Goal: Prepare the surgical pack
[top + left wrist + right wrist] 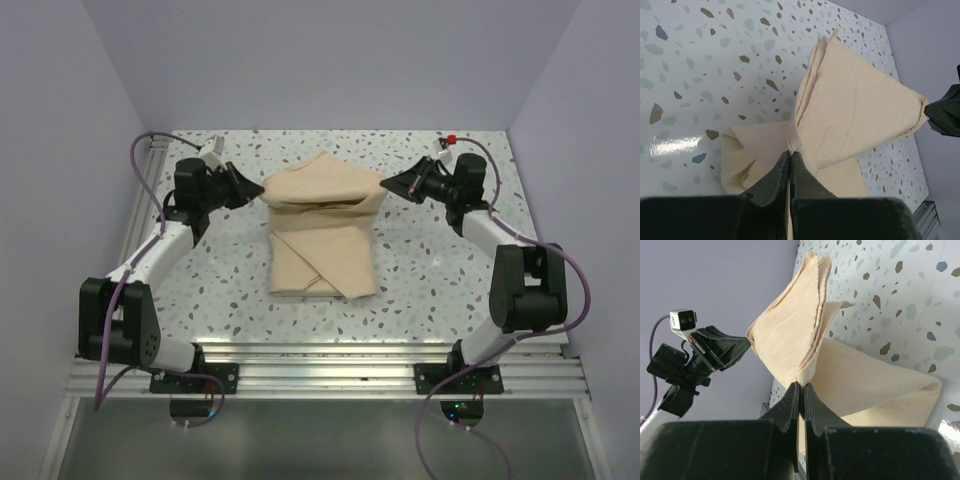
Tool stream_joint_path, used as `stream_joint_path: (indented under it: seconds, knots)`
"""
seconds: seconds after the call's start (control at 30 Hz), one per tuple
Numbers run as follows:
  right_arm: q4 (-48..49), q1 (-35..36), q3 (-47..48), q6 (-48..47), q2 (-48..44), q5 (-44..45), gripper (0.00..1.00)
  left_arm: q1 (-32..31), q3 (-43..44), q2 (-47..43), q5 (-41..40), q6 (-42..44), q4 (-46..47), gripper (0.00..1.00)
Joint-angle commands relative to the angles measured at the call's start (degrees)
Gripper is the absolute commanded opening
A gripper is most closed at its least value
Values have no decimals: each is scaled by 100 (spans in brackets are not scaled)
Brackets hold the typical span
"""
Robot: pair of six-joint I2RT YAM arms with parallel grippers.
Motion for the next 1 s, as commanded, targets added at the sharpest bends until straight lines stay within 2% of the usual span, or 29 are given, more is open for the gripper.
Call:
stream_joint_path:
  seconds: [0.0, 0.33, 0.63, 0.97]
  knots:
    - [-595, -75, -347, -611, -486, 72, 0, -22, -312, -330, -176, 169, -205, 0]
    - [-1333, -49, -752, -1060, -1295, 151, 0, -31, -602, -1068, -247, 266, -706, 0]
    - [-2203, 127, -1112, -1596, -1901, 485, 0, -241, -1331, -1692, -405, 108, -768, 0]
    - [-2152, 347, -2465, -1535, -2648, 1030, 0, -488, -2305, -2203, -959, -68, -1154, 0]
